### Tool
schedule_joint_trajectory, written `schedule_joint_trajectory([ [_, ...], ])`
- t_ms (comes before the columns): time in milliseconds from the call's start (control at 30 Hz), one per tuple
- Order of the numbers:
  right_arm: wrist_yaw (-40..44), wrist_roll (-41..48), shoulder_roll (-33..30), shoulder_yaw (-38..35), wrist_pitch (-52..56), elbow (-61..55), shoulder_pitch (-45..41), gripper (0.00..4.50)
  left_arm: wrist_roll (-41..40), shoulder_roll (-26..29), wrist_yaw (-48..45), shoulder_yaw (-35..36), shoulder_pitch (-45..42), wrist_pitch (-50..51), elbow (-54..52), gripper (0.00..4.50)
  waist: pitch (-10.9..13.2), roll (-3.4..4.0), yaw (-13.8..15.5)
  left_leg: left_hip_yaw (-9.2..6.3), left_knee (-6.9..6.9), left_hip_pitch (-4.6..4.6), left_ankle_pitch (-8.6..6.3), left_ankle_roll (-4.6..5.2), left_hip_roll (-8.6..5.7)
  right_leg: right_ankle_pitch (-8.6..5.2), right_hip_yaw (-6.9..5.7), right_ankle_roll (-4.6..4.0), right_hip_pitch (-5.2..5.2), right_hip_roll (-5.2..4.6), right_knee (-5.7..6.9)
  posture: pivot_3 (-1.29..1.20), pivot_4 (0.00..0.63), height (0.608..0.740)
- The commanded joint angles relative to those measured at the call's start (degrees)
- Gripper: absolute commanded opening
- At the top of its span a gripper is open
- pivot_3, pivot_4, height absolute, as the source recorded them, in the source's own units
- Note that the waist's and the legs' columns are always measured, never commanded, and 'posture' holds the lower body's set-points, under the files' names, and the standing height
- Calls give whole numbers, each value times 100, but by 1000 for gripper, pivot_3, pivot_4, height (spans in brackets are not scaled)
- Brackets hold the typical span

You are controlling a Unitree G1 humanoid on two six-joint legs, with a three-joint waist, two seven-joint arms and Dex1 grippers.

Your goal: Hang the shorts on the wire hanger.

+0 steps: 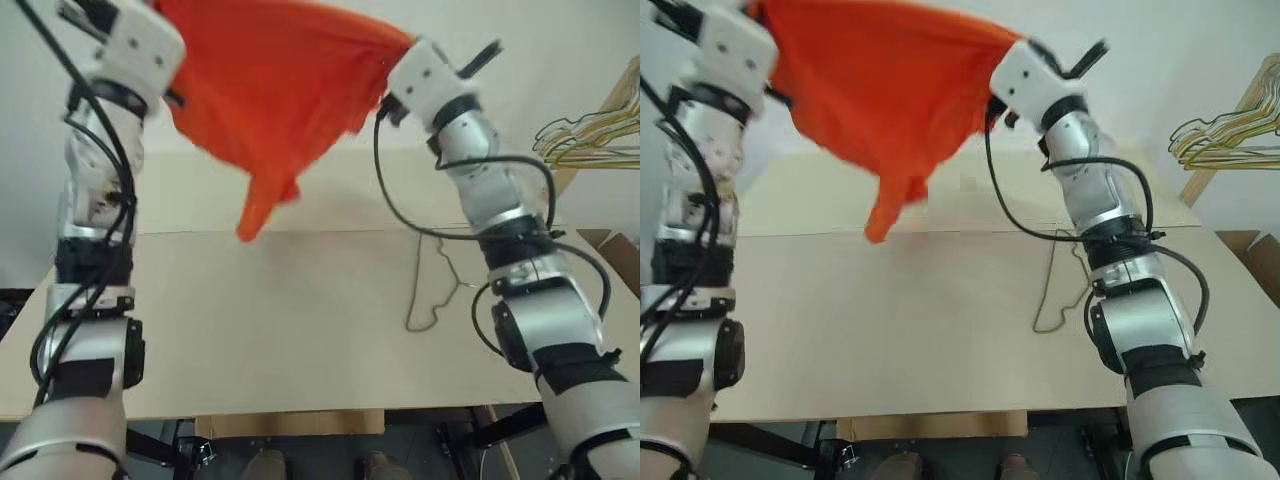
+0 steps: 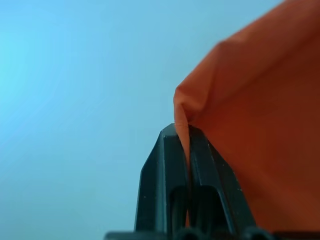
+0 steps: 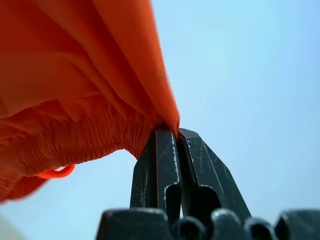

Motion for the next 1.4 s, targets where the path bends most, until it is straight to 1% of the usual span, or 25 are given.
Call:
schedule_joint_trajectory([
  [33,277,94,-282,-152,-188,-403,600,0,-638,338,-434,563,558,-244,-458,21,-5,-4,-42,7,-1,0,-5,6,-4,0,0,0,0,-8,-5,138,0,740],
  [100,592,106,-355,-55,-374,-777,1092,0,-907,478,-862,613,1180,-420,-770,21,-9,-9,-65,20,11,-4,-19,28,-9,0,0,4,6,-16,-17,135,0,740],
  [167,793,-71,-483,102,-548,-1158,1606,0,-1072,604,-1211,649,1909,-524,-1126,21,-9,-9,-107,29,22,-12,-31,52,-7,7,0,18,9,-17,-37,133,0,740],
  [200,1034,-153,-666,276,-842,-1430,2080,0,-1186,699,-1565,631,2651,-553,-1423,21,-9,-9,-117,31,32,-18,-35,61,-4,9,-1,23,9,-15,-36,132,0,740],
  [233,1209,-204,-793,384,-1046,-1629,2410,0,-1263,768,-1809,625,3169,-567,-1637,21,-17,-7,-149,29,34,-21,-35,64,-2,13,-6,27,9,-14,-34,131,0,740],
  [300,1736,-54,-960,497,-1131,-1995,2947,0,-1789,790,-2329,704,4033,-364,-2128,21,-19,-8,-158,34,34,3,-41,76,2,13,-2,28,28,-13,-27,127,0,740],
  [333,1980,7,-1029,537,-1077,-2125,3170,0,-1956,842,-2565,731,4432,-239,-2324,21,-19,-9,-171,36,34,10,-44,83,4,14,-2,28,37,-11,-30,127,0,740],
  [367,2398,38,-1231,688,-1193,-2262,3477,0,-2087,963,-2927,722,5024,-199,-2511,21,-17,-11,-193,40,40,13,-43,85,8,15,-2,27,39,-9,-33,127,0,740],
  [400,2697,41,-1366,774,-1278,-2367,3688,0,-2147,1053,-3173,725,5427,-168,-2645,21,-17,-10,-204,43,56,16,-44,87,12,14,0,26,40,-6,-34,127,0,740],
  [433,2955,45,-1492,851,-1350,-2468,3876,0,-2252,1122,-3416,731,5789,-82,-2768,21,-16,-10,-212,47,56,38,-44,92,12,15,4,25,59,-4,-30,128,0,740],
  [500,3463,85,-1751,1001,-1578,-2611,4160,0,-2073,1248,-3617,691,6362,-159,-2777,21,-10,-6,-223,51,54,105,-46,103,18,8,3,21,118,2,-33,126,0,740],
  [533,3604,95,-1812,1028,-1641,-2653,4231,0,-2016,1297,-3694,679,6541,-184,-2753,21,-7,-4,-233,54,50,141,-46,106,20,-1,3,17,153,2,-36,127,0,740],
  [567,3734,106,-1849,1041,-1719,-2684,4267,0,-1943,1387,-3811,661,6696,-256,-2718,21,-4,-7,-247,56,47,178,-45,110,22,-35,1,35,187,4,-37,126,0,740],
  [600,3827,146,-1854,1029,-1793,-2721,4287,0,-1965,1433,-3916,677,6804,-250,-2723,21,-2,-10,-257,59,44,208,-45,110,25,-56,1,24,211,7,-34,129,0,740],
  [667,4082,365,-1836,974,-1777,-2890,4371,0,-2196,1497,-4159,760,7016,-66,-2852,21,-2,-10,-271,60,37,226,-37,122,26,-57,3,22,220,9,-30,128,0,740],
  [833,5419,1148,-2359,1099,-1817,-3470,4759,0,-2408,2075,-5095,1010,7822,331,-3310,21,-2,-14,-282,64,27,220,-40,130,27,-45,8,39,211,10,-25,126,0,740],
  [900,5751,1160,-2509,1195,-1921,-3483,4873,0,-2558,2355,-5551,1177,8229,601,-3593,21,-3,-21,-282,68,24,220,-51,147,25,-42,9,24,212,6,-30,124,0,740],
  [967,5801,997,-2467,1258,-1990,-3320,4876,0,-2712,2525,-5922,1318,8550,843,-3875,21,-3,-28,-310,71,22,220,-55,152,27,-44,8,15,210,6,-32,123,0,740],
  [1067,5952,872,-2456,1343,-2091,-3143,4821,0,-2633,2652,-6141,1397,8812,1149,-4073,21,-2,-29,-323,76,22,224,-55,153,26,-55,9,26,212,4,-31,121,0,740],
  [1100,6071,1032,-2444,1339,-2039,-3197,4836,0,-2492,2709,-6193,1395,8897,1186,-4062,21,-2,-29,-325,76,22,226,-55,153,26,-68,9,41,212,4,-28,122,0,740],
  [1167,6339,1403,-2431,1318,-1865,-3375,4881,0,-2330,2776,-6232,1393,9001,1308,-4070,21,-2,-29,-326,75,22,227,-55,153,26,-70,9,40,211,5,-25,122,0,740],
  [1267,6618,1482,-2553,1346,-1898,-3451,4925,0,-2295,2672,-6136,1351,8983,1468,-4163,21,-1,-32,-327,74,21,229,-55,153,27,-68,9,43,212,7,-24,123,0,740],
  [1400,6856,1627,-2638,1285,-1895,-3506,5007,0,-2428,2646,-6293,1358,9057,1614,-4372,21,0,-34,-315,75,21,226,-55,153,25,-69,9,42,212,4,-28,126,0,740],
])
